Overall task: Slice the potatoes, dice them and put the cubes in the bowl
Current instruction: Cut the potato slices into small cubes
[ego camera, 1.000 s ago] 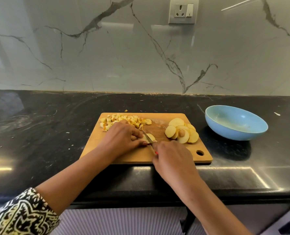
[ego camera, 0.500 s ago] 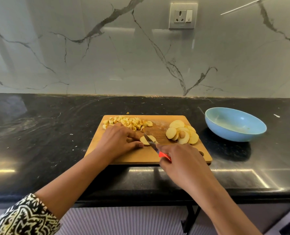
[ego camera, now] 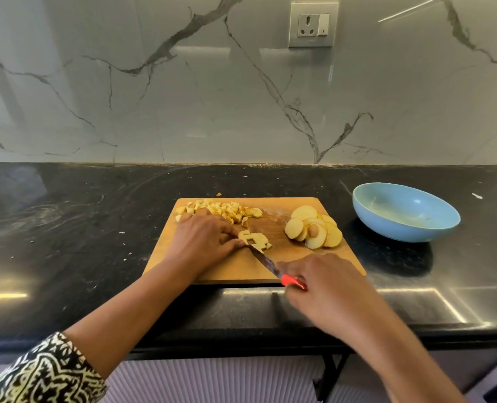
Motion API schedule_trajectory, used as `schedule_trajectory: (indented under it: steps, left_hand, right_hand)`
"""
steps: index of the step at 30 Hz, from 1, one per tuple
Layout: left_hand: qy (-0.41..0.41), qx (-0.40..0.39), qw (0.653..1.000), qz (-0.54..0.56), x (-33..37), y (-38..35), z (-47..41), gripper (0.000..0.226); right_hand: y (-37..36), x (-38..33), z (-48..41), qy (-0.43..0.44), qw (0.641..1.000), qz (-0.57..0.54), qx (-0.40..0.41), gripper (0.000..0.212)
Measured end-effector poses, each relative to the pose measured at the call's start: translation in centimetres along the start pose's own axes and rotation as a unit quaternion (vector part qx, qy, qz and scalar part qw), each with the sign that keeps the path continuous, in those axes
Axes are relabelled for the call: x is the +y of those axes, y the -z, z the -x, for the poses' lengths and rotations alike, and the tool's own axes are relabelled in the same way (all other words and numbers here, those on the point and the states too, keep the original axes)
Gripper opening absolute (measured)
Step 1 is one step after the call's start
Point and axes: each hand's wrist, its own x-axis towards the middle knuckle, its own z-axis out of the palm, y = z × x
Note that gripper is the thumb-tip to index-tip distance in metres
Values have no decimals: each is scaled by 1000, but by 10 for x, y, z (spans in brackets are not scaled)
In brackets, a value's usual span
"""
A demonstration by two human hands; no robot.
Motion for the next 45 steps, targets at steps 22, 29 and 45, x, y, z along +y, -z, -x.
schedule_trajectory:
  steps: [22, 29, 45]
  left_hand:
    - [-178, 40, 983, 21, -8, -9, -44, 30]
    - [-140, 41, 989, -19, -16, -8, -40, 38]
    - [-86, -77, 969, 216, 60, -9, -60, 53]
  right_hand:
    - [-23, 68, -40, -43, 953, -131, 268, 43]
    - [-17, 79, -50, -65, 943, -135, 298, 46]
    - [-12, 89, -45, -91, 929, -154, 325, 46]
